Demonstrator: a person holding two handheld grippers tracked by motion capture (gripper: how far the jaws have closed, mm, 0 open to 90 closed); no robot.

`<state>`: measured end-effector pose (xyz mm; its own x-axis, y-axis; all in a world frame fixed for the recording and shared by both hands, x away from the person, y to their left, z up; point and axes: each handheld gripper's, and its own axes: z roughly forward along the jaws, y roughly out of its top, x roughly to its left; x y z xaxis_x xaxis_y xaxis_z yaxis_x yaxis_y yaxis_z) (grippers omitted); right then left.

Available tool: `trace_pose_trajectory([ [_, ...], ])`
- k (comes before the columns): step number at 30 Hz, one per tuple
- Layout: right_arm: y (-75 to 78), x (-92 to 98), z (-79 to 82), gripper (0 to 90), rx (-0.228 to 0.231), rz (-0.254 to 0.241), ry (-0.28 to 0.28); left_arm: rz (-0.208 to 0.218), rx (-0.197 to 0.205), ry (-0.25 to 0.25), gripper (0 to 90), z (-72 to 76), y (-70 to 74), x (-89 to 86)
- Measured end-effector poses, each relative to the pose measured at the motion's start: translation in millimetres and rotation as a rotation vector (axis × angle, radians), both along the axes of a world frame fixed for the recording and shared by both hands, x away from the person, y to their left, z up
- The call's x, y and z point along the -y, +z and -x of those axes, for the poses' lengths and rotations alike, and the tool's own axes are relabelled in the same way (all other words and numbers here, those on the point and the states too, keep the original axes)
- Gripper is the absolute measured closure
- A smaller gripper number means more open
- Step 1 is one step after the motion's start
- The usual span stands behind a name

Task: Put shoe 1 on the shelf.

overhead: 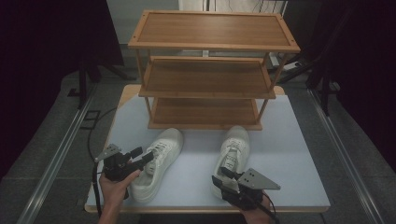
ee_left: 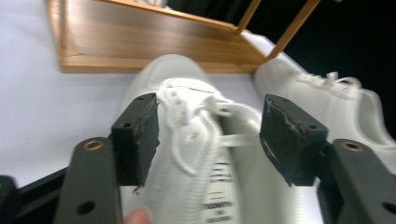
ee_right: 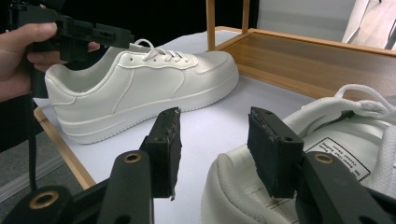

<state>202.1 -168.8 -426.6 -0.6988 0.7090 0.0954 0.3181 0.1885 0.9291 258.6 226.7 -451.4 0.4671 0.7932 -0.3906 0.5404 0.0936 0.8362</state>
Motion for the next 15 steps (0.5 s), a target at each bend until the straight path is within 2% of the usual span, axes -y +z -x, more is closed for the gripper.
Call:
trace_pose_trajectory([
  [2, -0.1, -0.3, 0.2, 53.5, 0.0, 0.004, -0.004, -0.002, -0.012, 0.001, 39.3, -2.0, -3.7, -1.3],
  [6, -1.1, -1.6, 0.2, 53.0, -0.004, 0.013, -0.003, -0.047, -0.018, -0.016, 39.2, -7.3, -7.3, 1.5],
  [7, -1.7, -1.9, 0.2, 53.0, -0.006, 0.013, -0.005, -0.047, -0.018, -0.016, 39.3, -7.3, -7.3, 1.5],
  [8, -2.6, -2.0, 0.0, 53.0, -0.007, 0.016, -0.005, -0.084, -0.001, 0.003, 40.0, -9.7, -9.0, 2.1],
  [15, -5.2, -5.3, 0.3, 52.8, -0.014, 0.025, -0.003, -0.108, -0.012, -0.023, 40.7, -18.0, -13.6, 1.9],
])
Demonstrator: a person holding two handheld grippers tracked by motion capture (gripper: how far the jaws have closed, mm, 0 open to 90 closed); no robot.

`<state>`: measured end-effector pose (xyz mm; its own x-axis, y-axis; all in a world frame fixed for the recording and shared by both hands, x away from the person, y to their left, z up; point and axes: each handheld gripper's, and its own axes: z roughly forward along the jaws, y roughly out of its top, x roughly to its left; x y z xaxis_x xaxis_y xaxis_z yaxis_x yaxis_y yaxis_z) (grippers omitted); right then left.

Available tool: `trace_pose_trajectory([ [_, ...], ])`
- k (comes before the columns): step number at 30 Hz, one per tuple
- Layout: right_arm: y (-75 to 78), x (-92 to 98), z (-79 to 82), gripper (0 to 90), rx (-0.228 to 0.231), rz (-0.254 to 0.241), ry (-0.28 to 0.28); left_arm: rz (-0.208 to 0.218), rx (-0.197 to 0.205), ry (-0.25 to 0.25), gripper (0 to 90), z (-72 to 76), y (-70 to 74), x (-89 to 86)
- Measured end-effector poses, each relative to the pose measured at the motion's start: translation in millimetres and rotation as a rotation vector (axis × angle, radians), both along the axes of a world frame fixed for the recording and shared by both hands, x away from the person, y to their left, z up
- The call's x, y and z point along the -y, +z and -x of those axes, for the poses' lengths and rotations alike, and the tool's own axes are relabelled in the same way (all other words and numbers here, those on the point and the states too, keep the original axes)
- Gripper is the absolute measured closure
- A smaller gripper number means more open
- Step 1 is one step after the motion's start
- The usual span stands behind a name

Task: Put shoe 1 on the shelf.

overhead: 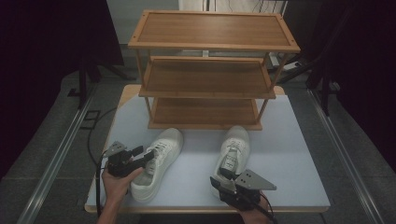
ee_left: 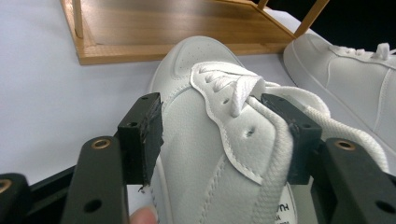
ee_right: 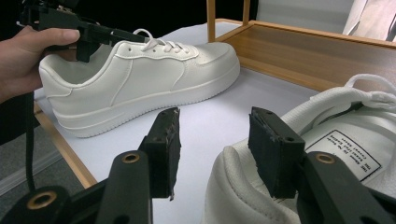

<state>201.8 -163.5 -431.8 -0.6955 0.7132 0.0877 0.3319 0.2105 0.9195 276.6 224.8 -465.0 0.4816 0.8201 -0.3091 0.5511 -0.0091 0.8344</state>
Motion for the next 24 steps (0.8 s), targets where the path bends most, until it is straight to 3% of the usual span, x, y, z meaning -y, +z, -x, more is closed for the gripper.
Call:
trace_pose_trajectory([
  [10, -2.2, 0.1, -0.5, 52.7, -0.004, 0.005, -0.005, 0.006, 0.001, -0.053, 43.7, 1.9, -3.6, -0.4],
  [13, -2.7, -0.3, -0.7, 52.6, -0.005, 0.009, -0.002, -0.002, -0.002, -0.056, 44.1, 2.0, -4.2, 0.8],
  [16, -3.5, -0.4, -1.2, 52.6, -0.01, 0.007, -0.004, 0.027, -0.01, -0.035, 45.8, -1.5, -5.6, -1.5],
  [20, -5.1, -2.1, -1.0, 52.5, -0.014, 0.011, 0.001, 0.055, -0.005, -0.057, 53.8, -2.2, -6.9, -2.4],
  [24, -7.0, -3.5, -1.4, 52.3, -0.018, 0.016, 0.003, 0.049, 0.002, -0.05, 64.1, -1.5, -7.7, -2.6],
])
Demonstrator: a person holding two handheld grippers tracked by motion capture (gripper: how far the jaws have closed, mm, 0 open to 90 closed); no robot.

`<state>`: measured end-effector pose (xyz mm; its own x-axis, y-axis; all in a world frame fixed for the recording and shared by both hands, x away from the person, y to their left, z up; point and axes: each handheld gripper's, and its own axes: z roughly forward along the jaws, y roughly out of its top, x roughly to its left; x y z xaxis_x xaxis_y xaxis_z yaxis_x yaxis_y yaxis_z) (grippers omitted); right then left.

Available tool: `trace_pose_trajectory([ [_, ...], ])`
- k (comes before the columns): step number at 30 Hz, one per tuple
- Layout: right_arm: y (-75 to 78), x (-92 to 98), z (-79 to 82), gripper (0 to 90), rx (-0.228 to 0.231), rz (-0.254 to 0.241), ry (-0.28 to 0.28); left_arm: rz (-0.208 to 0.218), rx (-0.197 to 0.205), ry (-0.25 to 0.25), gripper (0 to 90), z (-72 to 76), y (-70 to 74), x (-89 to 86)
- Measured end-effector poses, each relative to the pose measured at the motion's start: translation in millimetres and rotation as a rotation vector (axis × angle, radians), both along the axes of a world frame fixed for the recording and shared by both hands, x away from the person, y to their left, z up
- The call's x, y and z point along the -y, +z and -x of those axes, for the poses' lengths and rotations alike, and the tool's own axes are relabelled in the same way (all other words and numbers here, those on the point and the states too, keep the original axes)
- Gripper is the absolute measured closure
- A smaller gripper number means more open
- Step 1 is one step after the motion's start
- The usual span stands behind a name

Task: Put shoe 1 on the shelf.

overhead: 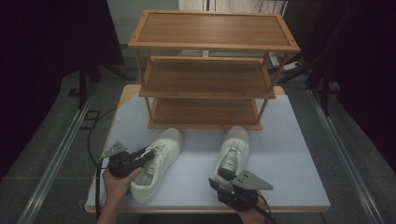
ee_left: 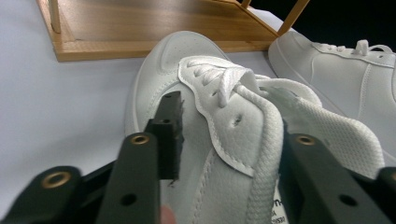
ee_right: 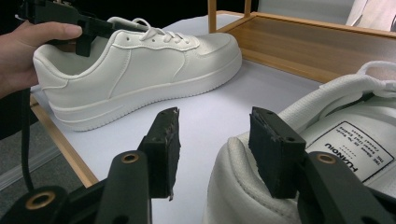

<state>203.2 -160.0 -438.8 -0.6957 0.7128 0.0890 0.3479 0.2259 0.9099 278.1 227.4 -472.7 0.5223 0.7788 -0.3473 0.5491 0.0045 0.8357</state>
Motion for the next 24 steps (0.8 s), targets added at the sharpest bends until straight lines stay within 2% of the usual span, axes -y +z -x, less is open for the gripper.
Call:
trace_pose_trajectory([
  [4, -0.6, 0.5, -0.6, 52.3, 0.0, -0.001, -0.004, -0.021, 0.013, 0.018, 71.7, 1.6, -0.5, 0.5],
  [7, -1.2, 0.9, -0.7, 52.3, 0.0, -0.003, -0.007, -0.083, 0.036, 0.033, 78.2, 4.1, 2.3, 3.6],
  [8, -1.4, 1.0, -0.8, 52.3, -0.001, -0.003, -0.008, -0.083, 0.036, 0.033, 79.0, 4.1, 2.3, 3.6],
  [9, -1.6, 1.1, -1.0, 52.3, 0.0, -0.003, -0.008, -0.109, 0.043, 0.038, 79.4, 4.8, 3.6, 6.4],
  [15, -2.5, 2.4, -2.2, 52.3, -0.004, -0.008, -0.015, -0.052, 0.032, 0.051, 81.6, 4.4, 1.5, 2.4],
  [21, -2.4, 4.0, -2.9, 52.2, -0.006, -0.012, -0.018, -0.015, 0.025, 0.081, 82.4, 6.3, 2.1, 1.8],
  [24, -1.0, 6.0, -3.2, 51.9, -0.005, -0.015, -0.026, 0.012, 0.036, 0.085, 82.4, 9.9, 5.3, 0.5],
])
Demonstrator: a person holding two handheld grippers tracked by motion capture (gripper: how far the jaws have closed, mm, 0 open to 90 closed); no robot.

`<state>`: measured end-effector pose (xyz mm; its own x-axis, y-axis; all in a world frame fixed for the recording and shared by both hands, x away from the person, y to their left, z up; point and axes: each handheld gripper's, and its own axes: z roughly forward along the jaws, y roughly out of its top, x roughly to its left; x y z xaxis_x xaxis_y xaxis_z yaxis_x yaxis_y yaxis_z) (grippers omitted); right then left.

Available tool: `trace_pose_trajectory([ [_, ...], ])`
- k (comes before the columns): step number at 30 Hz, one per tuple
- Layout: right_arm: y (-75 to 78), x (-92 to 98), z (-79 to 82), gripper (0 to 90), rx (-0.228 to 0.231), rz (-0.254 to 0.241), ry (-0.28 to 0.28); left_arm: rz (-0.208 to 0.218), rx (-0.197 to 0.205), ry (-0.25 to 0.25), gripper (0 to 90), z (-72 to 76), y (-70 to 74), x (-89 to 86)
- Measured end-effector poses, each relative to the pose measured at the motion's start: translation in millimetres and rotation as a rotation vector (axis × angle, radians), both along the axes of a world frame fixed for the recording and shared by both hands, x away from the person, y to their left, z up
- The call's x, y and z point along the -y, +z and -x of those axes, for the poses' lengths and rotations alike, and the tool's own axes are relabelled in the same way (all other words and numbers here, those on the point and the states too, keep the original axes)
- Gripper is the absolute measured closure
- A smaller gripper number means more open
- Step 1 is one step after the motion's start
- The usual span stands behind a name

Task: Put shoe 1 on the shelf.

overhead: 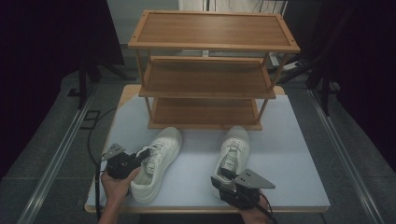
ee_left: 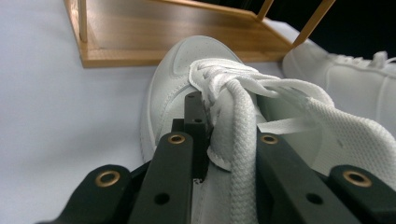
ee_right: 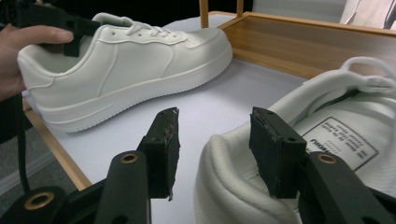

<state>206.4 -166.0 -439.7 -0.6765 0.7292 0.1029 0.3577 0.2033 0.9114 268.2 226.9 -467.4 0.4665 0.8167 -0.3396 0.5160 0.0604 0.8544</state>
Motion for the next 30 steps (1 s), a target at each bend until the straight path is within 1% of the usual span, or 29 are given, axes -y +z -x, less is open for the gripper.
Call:
trace_pose_trajectory([
  [5, 4.4, 7.5, -1.4, 52.0, -0.006, -0.041, -0.015, 0.107, 0.015, 0.003, 82.4, 7.4, 5.8, -5.4],
  [7, 6.4, 10.3, -1.5, 52.1, -0.003, -0.058, -0.024, 0.137, 0.017, 0.009, 82.5, 11.0, 8.4, -6.2],
  [11, 11.7, 17.0, -1.6, 52.3, 0.006, -0.093, -0.039, 0.165, 0.034, 0.024, 82.5, 17.2, 16.5, -3.4],
  [14, 15.3, 21.1, -0.9, 52.5, 0.014, -0.112, -0.049, 0.186, 0.053, 0.021, 82.5, 20.4, 26.0, -0.6],
  [16, 17.1, 22.4, -0.4, 52.6, 0.019, -0.12, -0.05, 0.214, 0.069, 0.017, 82.5, 22.8, 32.9, 1.1],
  [17, 18.2, 22.6, 0.0, 52.5, 0.02, -0.122, -0.048, 0.214, 0.069, 0.017, 82.5, 22.8, 32.9, 1.1],
  [18, 18.2, 22.6, 0.0, 52.5, 0.02, -0.122, -0.048, 0.234, 0.079, 0.013, 82.5, 24.2, 37.0, 2.1],
  [19, 20.3, 22.2, 0.6, 52.5, 0.032, -0.123, -0.049, 0.262, 0.093, 0.005, 82.5, 25.7, 42.8, 4.1],
  [20, 21.1, 22.1, 0.7, 52.5, 0.033, -0.124, -0.047, 0.273, 0.102, 0.0, 82.6, 26.5, 46.0, 5.4],
  [23, 24.1, 22.4, 1.0, 52.5, 0.041, -0.128, -0.05, 0.291, 0.127, -0.015, 82.6, 27.1, 54.3, 10.4],
  [26, 25.7, 24.0, 0.4, 52.5, 0.044, -0.135, -0.055, 0.302, 0.134, -0.022, 82.6, 25.9, 58.2, 13.5],
  [27, 25.9, 24.8, 0.1, 52.5, 0.045, -0.133, -0.055, 0.314, 0.14, -0.027, 82.6, 24.3, 60.9, 16.4],
  [30, 26.2, 27.0, -0.8, 52.5, 0.046, -0.137, -0.066, 0.32, 0.146, -0.032, 82.6, 22.3, 64.5, 20.7],
])
